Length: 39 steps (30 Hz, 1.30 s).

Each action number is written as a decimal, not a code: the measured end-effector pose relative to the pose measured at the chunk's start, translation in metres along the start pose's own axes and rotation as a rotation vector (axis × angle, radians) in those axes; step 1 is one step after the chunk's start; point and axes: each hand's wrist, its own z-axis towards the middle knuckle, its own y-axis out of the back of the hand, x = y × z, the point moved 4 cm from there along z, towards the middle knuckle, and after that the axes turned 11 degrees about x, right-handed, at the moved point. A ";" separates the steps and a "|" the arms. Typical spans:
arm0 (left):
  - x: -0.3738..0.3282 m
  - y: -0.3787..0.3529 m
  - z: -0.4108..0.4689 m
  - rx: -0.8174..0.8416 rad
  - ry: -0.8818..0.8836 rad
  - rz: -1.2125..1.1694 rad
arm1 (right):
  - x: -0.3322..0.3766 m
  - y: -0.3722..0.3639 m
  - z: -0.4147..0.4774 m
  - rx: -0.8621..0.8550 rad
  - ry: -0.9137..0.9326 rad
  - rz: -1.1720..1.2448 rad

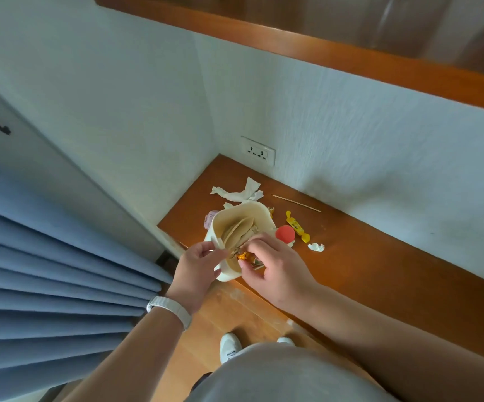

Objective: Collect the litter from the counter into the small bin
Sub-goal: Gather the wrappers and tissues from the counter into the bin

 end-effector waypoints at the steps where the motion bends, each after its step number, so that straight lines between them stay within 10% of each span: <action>1: 0.001 0.001 0.000 0.004 0.002 -0.004 | -0.002 -0.002 0.001 0.021 -0.011 -0.003; 39: -0.024 -0.008 0.025 -0.110 0.006 0.002 | -0.222 -0.023 -0.085 0.621 -0.503 -0.442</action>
